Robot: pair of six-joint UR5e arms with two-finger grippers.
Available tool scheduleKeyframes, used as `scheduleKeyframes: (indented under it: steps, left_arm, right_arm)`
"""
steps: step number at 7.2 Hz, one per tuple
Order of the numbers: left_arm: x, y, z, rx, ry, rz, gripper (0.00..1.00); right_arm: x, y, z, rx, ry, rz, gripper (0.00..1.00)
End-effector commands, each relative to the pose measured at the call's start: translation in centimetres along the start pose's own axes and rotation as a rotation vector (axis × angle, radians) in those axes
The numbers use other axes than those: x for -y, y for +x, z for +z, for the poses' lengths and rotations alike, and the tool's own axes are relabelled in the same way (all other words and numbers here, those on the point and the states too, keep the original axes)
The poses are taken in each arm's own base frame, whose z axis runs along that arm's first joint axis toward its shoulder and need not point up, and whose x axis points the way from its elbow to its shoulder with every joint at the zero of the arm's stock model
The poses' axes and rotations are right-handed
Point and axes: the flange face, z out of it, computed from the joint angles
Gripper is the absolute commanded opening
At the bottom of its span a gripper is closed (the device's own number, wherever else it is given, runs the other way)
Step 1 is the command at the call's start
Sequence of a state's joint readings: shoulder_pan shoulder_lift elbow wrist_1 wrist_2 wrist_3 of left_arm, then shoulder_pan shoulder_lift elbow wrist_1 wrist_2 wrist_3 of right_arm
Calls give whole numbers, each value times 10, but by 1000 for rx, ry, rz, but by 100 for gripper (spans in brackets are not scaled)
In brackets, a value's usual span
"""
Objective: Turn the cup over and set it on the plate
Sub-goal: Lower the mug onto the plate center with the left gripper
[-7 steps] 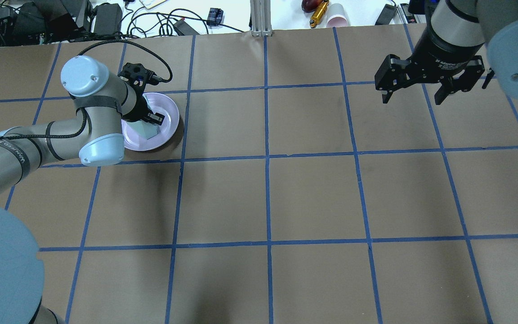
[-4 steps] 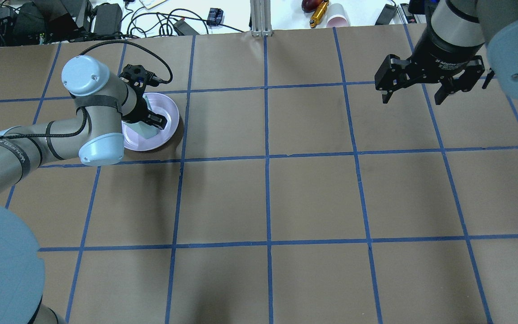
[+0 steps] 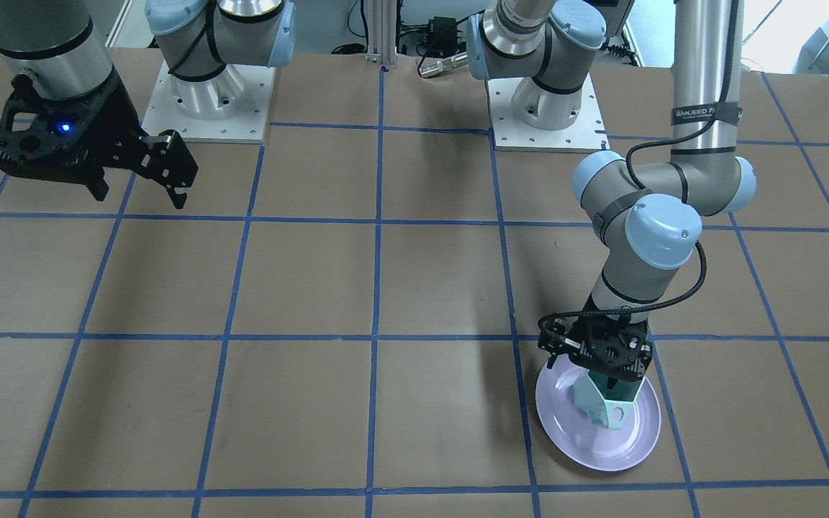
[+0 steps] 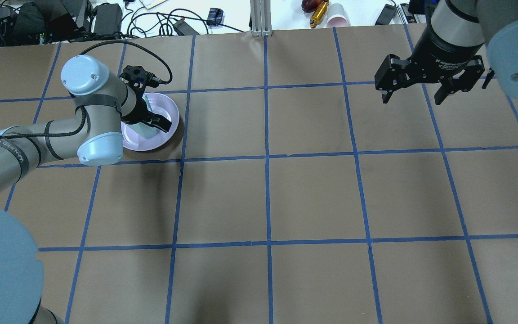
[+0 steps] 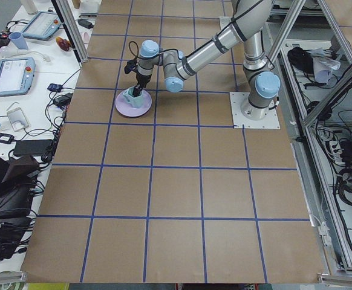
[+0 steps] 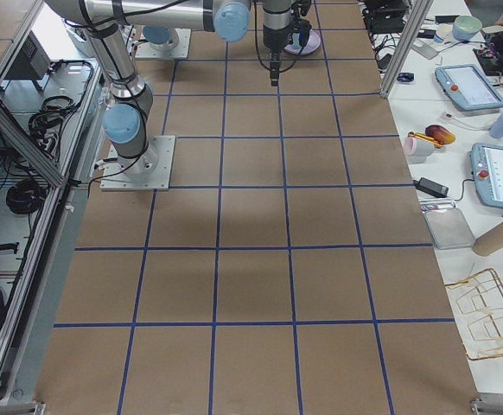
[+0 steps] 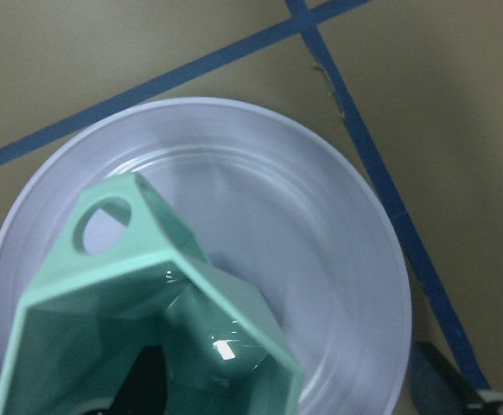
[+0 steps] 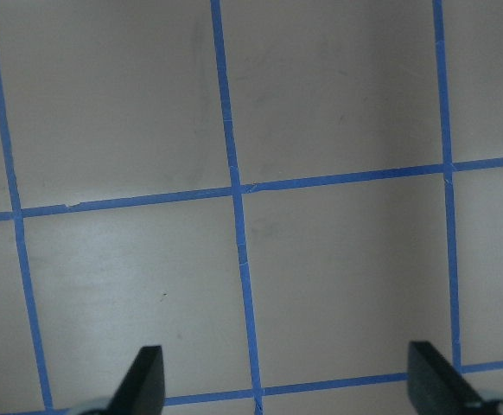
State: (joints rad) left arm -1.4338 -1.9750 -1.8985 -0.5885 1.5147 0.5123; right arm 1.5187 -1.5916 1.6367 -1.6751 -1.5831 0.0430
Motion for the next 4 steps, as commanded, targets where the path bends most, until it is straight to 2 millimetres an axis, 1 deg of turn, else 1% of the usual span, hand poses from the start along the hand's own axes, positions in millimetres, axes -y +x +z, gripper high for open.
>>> scheduleKeyframes:
  steps: [1, 3, 4]
  left_arm:
    - [1, -1, -10, -1, 0, -50, 100]
    - [4, 1, -23, 2, 6, -82, 100]
    - [9, 2, -32, 2, 10, -85, 100]
  right_arm:
    - [0, 0, 0, 0, 1, 0, 100]
    - [0, 0, 0, 2, 1, 0, 100]
    - [0, 0, 0, 0, 1, 0, 100]
